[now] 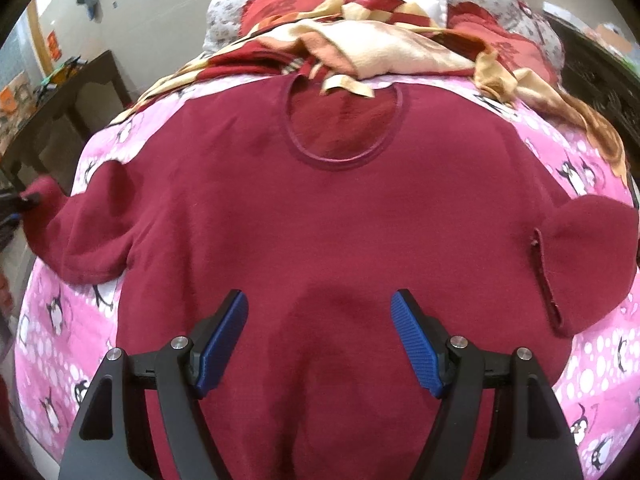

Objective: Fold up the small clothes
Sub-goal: 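Move the left tool to the sweater sleeve and close on it, then fold the held sleeve across the sweater body and release it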

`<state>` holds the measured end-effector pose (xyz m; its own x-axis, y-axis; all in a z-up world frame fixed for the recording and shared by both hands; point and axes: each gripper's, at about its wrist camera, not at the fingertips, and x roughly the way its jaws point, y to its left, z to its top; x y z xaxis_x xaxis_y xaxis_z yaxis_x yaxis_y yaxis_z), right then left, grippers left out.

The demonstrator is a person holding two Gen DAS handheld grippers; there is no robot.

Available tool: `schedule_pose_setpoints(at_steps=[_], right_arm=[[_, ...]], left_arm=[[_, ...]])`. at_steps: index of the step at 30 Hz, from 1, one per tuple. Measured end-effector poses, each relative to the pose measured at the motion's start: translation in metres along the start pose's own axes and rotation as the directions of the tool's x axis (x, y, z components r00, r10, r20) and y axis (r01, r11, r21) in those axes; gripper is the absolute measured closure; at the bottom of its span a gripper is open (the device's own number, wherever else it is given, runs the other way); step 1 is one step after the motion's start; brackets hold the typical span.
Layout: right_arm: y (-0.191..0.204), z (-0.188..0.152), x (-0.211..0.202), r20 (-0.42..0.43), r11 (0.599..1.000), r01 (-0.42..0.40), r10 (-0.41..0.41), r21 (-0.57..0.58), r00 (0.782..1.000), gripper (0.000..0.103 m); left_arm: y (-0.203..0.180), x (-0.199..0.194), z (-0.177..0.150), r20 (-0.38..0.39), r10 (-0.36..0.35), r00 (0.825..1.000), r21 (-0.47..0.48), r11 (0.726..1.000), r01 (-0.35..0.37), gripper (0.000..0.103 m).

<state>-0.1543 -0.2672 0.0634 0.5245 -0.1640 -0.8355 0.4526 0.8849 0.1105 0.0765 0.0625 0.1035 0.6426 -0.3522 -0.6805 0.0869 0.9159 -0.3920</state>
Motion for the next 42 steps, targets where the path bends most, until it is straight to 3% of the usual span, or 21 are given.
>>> schedule_pose_setpoints(at_steps=[3, 6, 8, 13, 18, 20, 22, 24, 26, 29, 32, 34, 36, 38, 42], right_arm=[[-0.011, 0.001, -0.003, 0.011, 1.0, 0.007, -0.007, 0.03, 1.0, 0.012], [-0.024, 0.002, -0.007, 0.017, 0.999, 0.019, -0.02, 0.05, 1.0, 0.012], [-0.033, 0.002, -0.01, 0.022, 0.997, 0.035, -0.036, 0.063, 0.999, 0.012], [-0.067, 0.002, -0.02, 0.036, 0.99, 0.062, -0.067, 0.129, 0.997, 0.012], [-0.092, 0.0, -0.027, 0.046, 0.983, 0.05, -0.059, 0.177, 0.997, 0.012], [-0.097, 0.0, -0.029, 0.058, 0.98, 0.017, -0.029, 0.196, 0.998, 0.012], [-0.099, -0.001, -0.032, 0.066, 0.98, 0.002, -0.016, 0.201, 0.998, 0.012], [-0.098, 0.0, -0.035, 0.08, 0.982, -0.006, -0.009, 0.186, 0.997, 0.012], [-0.096, 0.003, -0.039, 0.099, 0.985, -0.031, 0.015, 0.167, 0.995, 0.012], [-0.089, 0.009, -0.04, 0.12, 0.986, -0.091, 0.074, 0.141, 0.99, 0.012], [-0.08, 0.015, -0.034, 0.105, 0.986, -0.111, 0.099, 0.125, 0.99, 0.012], [-0.076, 0.015, -0.031, 0.098, 0.985, -0.126, 0.114, 0.121, 0.989, 0.012], [-0.073, 0.013, -0.024, 0.066, 0.983, -0.143, 0.136, 0.116, 0.988, 0.012], [-0.071, 0.01, -0.02, 0.042, 0.987, -0.114, 0.11, 0.11, 0.993, 0.012], [-0.074, 0.013, -0.027, 0.087, 0.995, -0.082, 0.076, 0.063, 0.993, 0.012]], left_arm=[[-0.058, -0.02, -0.013, -0.008, -0.116, 0.993, 0.106, 0.988, 0.116, 0.094], [-0.119, -0.028, -0.039, -0.057, -0.213, 0.975, 0.223, 0.95, 0.22, 0.094], [-0.161, -0.027, -0.068, -0.116, -0.261, 0.958, 0.307, 0.908, 0.284, 0.094], [-0.22, 0.001, -0.134, -0.256, -0.282, 0.924, 0.37, 0.855, 0.364, 0.094], [-0.245, 0.039, -0.2, -0.388, -0.228, 0.893, 0.436, 0.808, 0.396, 0.092], [-0.249, 0.046, -0.216, -0.436, -0.201, 0.877, 0.454, 0.793, 0.407, 0.075], [-0.243, 0.035, -0.219, -0.446, -0.226, 0.866, 0.451, 0.779, 0.436, 0.064], [-0.235, 0.02, -0.214, -0.43, -0.242, 0.87, 0.464, 0.767, 0.443, 0.047], [-0.221, -0.005, -0.2, -0.369, -0.265, 0.891, 0.498, 0.753, 0.43, 0.024], [-0.198, -0.031, -0.181, -0.252, -0.261, 0.932, 0.564, 0.742, 0.361, 0.019], [-0.174, -0.037, -0.165, -0.162, -0.176, 0.971, 0.625, 0.743, 0.239, 0.019], [-0.158, -0.034, -0.159, -0.134, -0.128, 0.983, 0.632, 0.753, 0.184, 0.019], [-0.14, -0.024, -0.155, -0.144, -0.077, 0.987, 0.607, 0.78, 0.15, 0.019], [-0.126, -0.017, -0.152, -0.156, -0.066, 0.986, 0.569, 0.81, 0.144, 0.019], [-0.11, -0.01, -0.149, -0.167, -0.05, 0.985, 0.524, 0.842, 0.131, 0.019]])
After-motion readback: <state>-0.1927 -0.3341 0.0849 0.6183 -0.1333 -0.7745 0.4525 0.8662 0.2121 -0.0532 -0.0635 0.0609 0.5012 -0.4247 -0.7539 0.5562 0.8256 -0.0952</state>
